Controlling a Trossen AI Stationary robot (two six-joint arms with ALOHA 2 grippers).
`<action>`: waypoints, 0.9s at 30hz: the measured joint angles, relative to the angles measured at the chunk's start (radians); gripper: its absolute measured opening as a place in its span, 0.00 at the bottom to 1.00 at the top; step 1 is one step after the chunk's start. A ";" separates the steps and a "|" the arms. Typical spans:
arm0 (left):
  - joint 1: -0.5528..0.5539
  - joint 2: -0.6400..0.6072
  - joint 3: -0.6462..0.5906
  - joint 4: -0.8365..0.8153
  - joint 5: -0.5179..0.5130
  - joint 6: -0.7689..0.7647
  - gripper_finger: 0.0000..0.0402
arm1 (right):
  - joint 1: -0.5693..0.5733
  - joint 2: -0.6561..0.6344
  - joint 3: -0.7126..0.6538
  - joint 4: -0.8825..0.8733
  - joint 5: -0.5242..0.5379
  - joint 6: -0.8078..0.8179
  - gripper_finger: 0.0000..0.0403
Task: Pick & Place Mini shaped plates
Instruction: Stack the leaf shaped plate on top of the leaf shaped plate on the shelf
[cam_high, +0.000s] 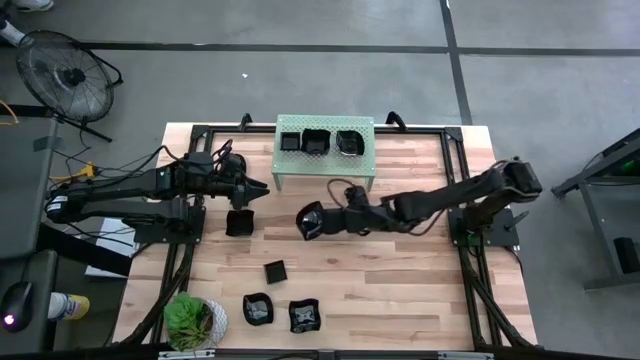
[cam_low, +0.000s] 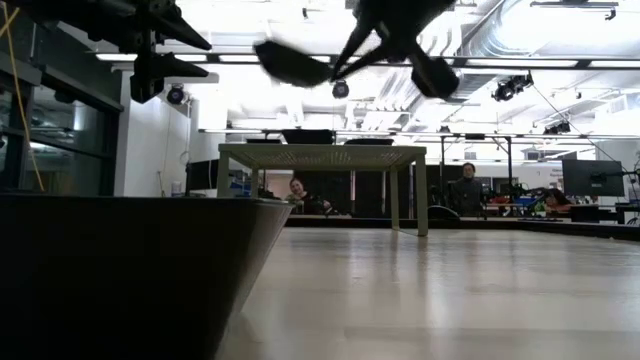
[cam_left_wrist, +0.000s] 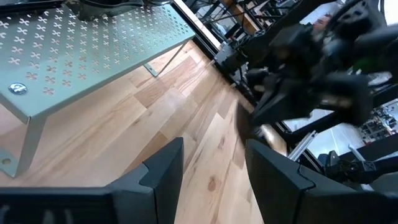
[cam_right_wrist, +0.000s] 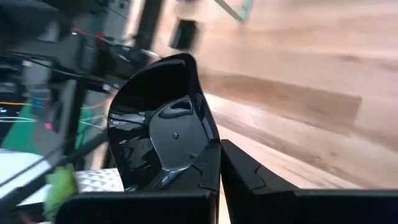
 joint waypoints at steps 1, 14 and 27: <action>0.000 0.000 0.000 0.000 0.000 0.000 0.42 | 0.000 -0.017 0.000 0.000 0.006 -0.014 0.00; 0.000 0.000 0.000 0.000 0.000 0.000 0.42 | -0.058 -0.223 0.000 -0.037 -0.009 -0.166 0.00; 0.000 0.000 0.000 0.001 -0.013 0.000 0.42 | -0.257 -0.323 0.000 -0.082 -0.213 -0.277 0.00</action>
